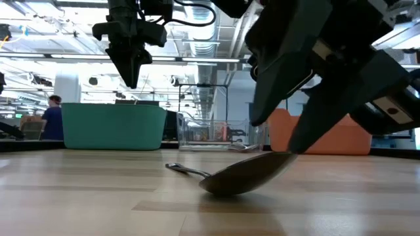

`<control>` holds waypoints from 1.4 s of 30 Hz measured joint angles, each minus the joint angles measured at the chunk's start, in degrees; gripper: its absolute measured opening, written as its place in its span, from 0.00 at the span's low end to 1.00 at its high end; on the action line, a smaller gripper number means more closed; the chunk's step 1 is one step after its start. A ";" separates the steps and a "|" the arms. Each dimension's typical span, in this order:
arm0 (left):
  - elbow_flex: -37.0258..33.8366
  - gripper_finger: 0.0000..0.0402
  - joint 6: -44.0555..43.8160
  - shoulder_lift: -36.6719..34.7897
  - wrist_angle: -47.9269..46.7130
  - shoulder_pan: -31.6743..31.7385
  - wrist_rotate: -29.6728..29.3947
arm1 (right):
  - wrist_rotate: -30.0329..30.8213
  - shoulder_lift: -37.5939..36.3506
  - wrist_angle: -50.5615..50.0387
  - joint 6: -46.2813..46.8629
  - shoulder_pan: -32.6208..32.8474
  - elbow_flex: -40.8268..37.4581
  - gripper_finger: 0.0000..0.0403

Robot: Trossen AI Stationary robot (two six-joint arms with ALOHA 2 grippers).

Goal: Sort silverware by color (type)
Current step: Put the black spoon into the orange bin

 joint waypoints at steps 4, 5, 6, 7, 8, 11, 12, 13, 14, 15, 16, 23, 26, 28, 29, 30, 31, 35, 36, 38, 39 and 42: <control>0.00 0.24 0.00 0.00 0.12 0.00 0.00 | 0.87 0.00 -2.07 0.69 0.20 0.00 0.34; 0.01 0.24 0.00 0.00 0.14 0.00 -0.01 | 0.89 0.00 -2.32 0.95 0.23 0.00 0.34; 0.02 0.24 0.01 0.00 0.14 0.00 -0.02 | 0.91 0.00 -2.50 0.99 0.29 0.00 0.34; 0.02 0.24 0.00 0.00 0.14 0.00 -0.01 | 0.98 0.00 -2.58 1.01 0.44 0.00 0.34; 0.02 0.24 0.00 0.00 0.14 0.00 -0.02 | 1.25 0.00 -2.65 1.02 0.46 0.00 0.34; 0.02 0.24 0.00 0.00 0.16 0.00 -0.02 | 2.75 0.00 -2.68 1.07 0.46 0.00 0.34; 0.02 0.24 0.00 0.00 0.17 0.00 -0.02 | 2.79 0.00 -2.66 1.09 0.46 0.00 0.34; 0.02 0.24 0.00 0.00 0.17 0.00 -0.02 | 2.79 0.00 -2.66 1.09 0.46 0.00 0.34; 0.02 0.24 0.00 0.00 0.17 0.00 -0.02 | 2.79 0.00 -2.66 1.09 0.46 0.00 0.34; 0.02 0.24 0.00 0.00 0.17 0.00 -0.02 | 2.79 0.00 -2.65 1.09 0.45 0.00 0.34; 0.02 0.24 0.00 0.00 0.17 0.00 -0.02 | 2.79 0.32 -2.45 1.26 0.48 0.00 0.34; 0.02 0.24 0.00 -0.02 0.38 0.00 -0.07 | 4.08 3.91 4.15 3.78 1.18 0.14 0.34; 0.02 0.24 0.00 -0.04 0.78 0.00 -0.04 | 3.98 4.77 5.05 4.20 1.22 -0.04 0.34; 0.02 0.24 0.00 -0.02 0.77 0.02 -0.04 | 3.88 5.53 6.30 4.65 1.17 0.01 0.34; 0.02 0.24 0.00 -0.04 0.78 0.02 -0.04 | 3.64 5.49 7.09 4.61 1.14 0.02 0.34; 0.02 0.24 0.00 -0.02 0.78 0.02 -0.03 | 3.66 5.60 7.96 4.86 1.14 -0.04 0.34; 0.02 0.24 0.00 -0.02 0.77 0.02 -0.03 | 3.66 6.24 10.22 4.89 1.13 -0.03 0.34; 0.02 0.24 0.21 -0.02 -1.44 0.02 -0.02 | 3.93 6.51 13.58 4.98 1.18 -0.02 0.34; 0.02 0.24 0.63 -0.02 -2.55 0.02 -0.02 | 4.22 6.51 13.48 4.95 1.18 0.00 0.34; 0.02 0.24 1.43 -0.02 -4.81 0.02 -0.02 | 5.85 6.51 12.86 4.57 1.18 -0.04 0.34; 0.02 0.24 1.53 -0.02 -5.61 0.02 -0.02 | 6.47 6.51 12.80 4.57 1.09 -0.04 0.34; 0.02 0.24 1.45 -0.02 -6.41 0.02 -0.02 | 6.77 6.40 12.66 4.50 0.05 -0.04 0.34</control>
